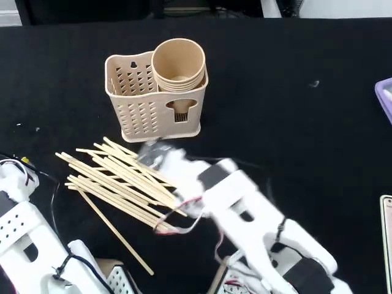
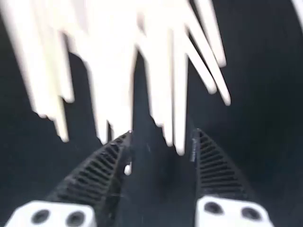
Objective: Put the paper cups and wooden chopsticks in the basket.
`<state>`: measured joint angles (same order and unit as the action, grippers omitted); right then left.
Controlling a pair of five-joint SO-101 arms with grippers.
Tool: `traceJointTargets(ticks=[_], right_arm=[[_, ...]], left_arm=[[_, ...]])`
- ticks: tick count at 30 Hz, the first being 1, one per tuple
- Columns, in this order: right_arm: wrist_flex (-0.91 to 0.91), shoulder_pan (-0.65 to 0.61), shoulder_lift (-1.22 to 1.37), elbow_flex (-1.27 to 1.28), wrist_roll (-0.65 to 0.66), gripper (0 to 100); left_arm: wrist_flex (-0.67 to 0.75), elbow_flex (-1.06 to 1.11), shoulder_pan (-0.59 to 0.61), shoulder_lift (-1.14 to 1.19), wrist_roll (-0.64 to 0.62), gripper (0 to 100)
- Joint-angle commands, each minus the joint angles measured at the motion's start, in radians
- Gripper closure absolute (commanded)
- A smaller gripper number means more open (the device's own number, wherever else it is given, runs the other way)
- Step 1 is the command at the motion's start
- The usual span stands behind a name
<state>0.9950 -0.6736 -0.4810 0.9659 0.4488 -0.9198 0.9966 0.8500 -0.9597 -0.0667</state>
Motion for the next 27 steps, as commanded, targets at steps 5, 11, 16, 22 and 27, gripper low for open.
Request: traceJointTargets(ticks=[5,11,16,22,27], right_arm=[[-0.265,-0.13,0.113,-0.124,-0.064,82.1],[-0.27,-0.132,0.407,-0.285,-0.066,80.6],[-0.269,-0.132,0.544,-0.36,-0.066,81.1],[-0.233,-0.107,0.545,-0.375,-0.064,99.5],[-0.14,-0.075,0.449,-0.372,-0.063,98.7]], left_arm=[[0.015,-0.018,-0.012,-0.011,-0.002,79],[0.015,-0.018,-0.012,-0.011,-0.002,79],[0.015,-0.018,-0.012,-0.011,-0.002,79],[0.015,-0.021,-0.012,-0.009,-0.002,79],[0.015,-0.021,-0.012,-0.009,-0.002,79]])
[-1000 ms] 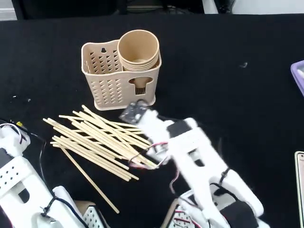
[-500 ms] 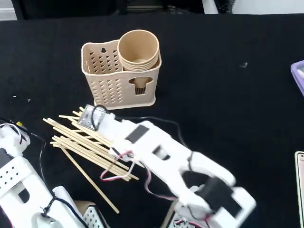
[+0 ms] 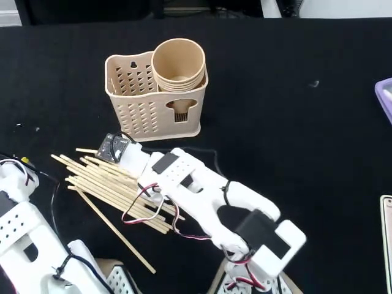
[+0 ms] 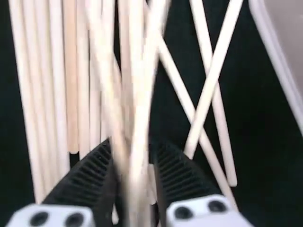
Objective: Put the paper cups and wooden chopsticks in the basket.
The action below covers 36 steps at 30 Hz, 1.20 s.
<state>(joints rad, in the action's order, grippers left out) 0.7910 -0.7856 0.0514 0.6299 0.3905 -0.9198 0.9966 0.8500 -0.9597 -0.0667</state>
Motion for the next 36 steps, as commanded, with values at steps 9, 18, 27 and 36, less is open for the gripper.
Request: traceJointTargets(ticks=[9,18,27,36], right_arm=[[0.23,0.066,-0.334,0.107,0.049,98.8],[0.227,0.402,-0.456,0.263,0.295,98.8],[0.224,0.637,-0.458,0.338,0.517,97.6],[0.213,0.635,-0.458,0.348,0.514,84.4]], left_arm=[[0.015,-0.018,-0.012,-0.009,0.002,79],[0.015,-0.016,-0.012,-0.009,0.002,79],[0.015,-0.019,-0.013,-0.009,-0.002,79],[0.015,-0.018,-0.013,-0.009,-0.002,79]])
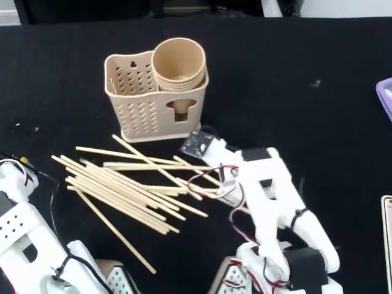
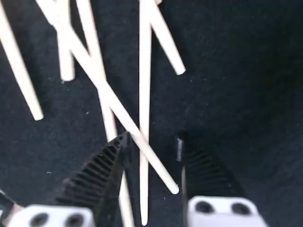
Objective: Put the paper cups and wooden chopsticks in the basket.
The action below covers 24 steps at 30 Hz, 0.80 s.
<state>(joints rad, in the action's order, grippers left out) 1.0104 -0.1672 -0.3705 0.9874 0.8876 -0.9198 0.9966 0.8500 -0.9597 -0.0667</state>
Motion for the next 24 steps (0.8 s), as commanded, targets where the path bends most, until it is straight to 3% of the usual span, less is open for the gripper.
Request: traceJointTargets(ticks=[1,10,16,18,20,24], right_arm=[[-0.018,0.017,-0.036,-0.007,0.017,85.3],[-0.066,0.015,-0.035,0.038,0.021,86.1],[-0.189,-0.005,-0.038,0.136,0.017,86.5],[-0.195,0.002,-0.044,0.136,0.017,89.7],[-0.195,0.002,-0.051,0.125,0.015,99.3],[-0.103,0.0,-0.116,0.101,0.02,98.7]], left_arm=[[0.015,-0.018,-0.013,-0.009,-0.002,79],[0.015,-0.018,-0.013,-0.009,0.0,79],[0.015,-0.016,-0.013,-0.009,-0.002,79],[0.015,-0.016,-0.013,-0.009,-0.002,79],[0.015,-0.016,-0.013,-0.009,-0.002,79],[0.015,-0.016,-0.013,-0.009,-0.002,79]])
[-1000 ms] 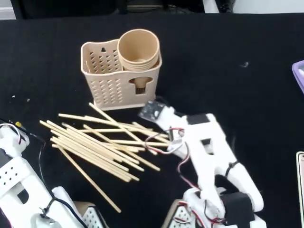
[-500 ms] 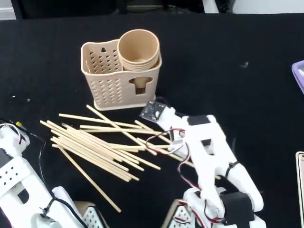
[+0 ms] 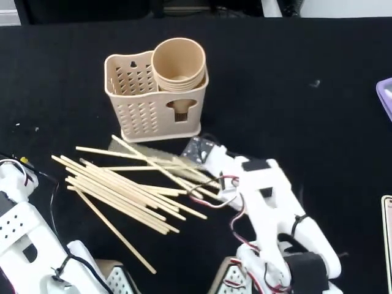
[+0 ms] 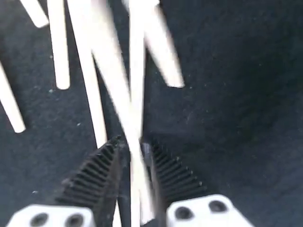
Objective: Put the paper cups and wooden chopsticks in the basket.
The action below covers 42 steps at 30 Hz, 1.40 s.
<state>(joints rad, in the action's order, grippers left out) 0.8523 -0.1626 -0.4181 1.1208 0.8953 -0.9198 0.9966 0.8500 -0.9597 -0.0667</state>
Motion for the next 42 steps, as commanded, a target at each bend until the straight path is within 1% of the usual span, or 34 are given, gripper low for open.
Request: traceJointTargets(ticks=[1,6,13,17,21,25,28,30,32,34,39,42], right_arm=[[0.094,-0.005,-0.093,-0.045,0.014,98.8],[0.238,-0.008,-0.228,-0.074,0.014,98.8],[0.342,-0.009,-0.41,-0.084,0.014,98.8],[0.465,-0.014,-0.527,-0.166,0.009,98.8],[0.62,-0.087,-0.639,-0.302,-0.003,98.8],[0.635,-0.25,-0.693,-0.406,-0.141,98.8],[0.539,-0.341,-0.68,-0.464,-0.265,98.8],[0.422,-0.362,-0.668,-0.496,-0.347,98.8],[0.276,-0.365,-0.653,-0.527,-0.425,98.8],[0.094,-0.365,-0.63,-0.544,-0.512,98.8],[-0.331,-0.391,-0.515,-0.545,-0.779,98.8],[-0.531,-0.397,-0.41,-0.549,-0.858,98.8]], left_arm=[[0.015,-0.016,-0.013,-0.009,-0.002,79],[0.015,-0.018,-0.013,-0.009,-0.002,79],[0.015,-0.016,-0.013,-0.009,-0.002,79],[0.015,-0.016,-0.013,-0.009,-0.002,79],[0.015,-0.019,-0.013,-0.009,-0.002,79],[0.015,-0.019,-0.013,-0.009,-0.003,79],[0.015,-0.018,-0.013,-0.009,-0.003,79],[0.015,-0.018,-0.013,-0.009,-0.003,79],[0.015,-0.016,-0.013,-0.009,-0.003,79],[0.015,-0.016,-0.013,-0.009,-0.003,79],[0.015,-0.016,-0.013,-0.011,-0.003,79],[0.015,-0.015,-0.013,-0.011,-0.003,79]])
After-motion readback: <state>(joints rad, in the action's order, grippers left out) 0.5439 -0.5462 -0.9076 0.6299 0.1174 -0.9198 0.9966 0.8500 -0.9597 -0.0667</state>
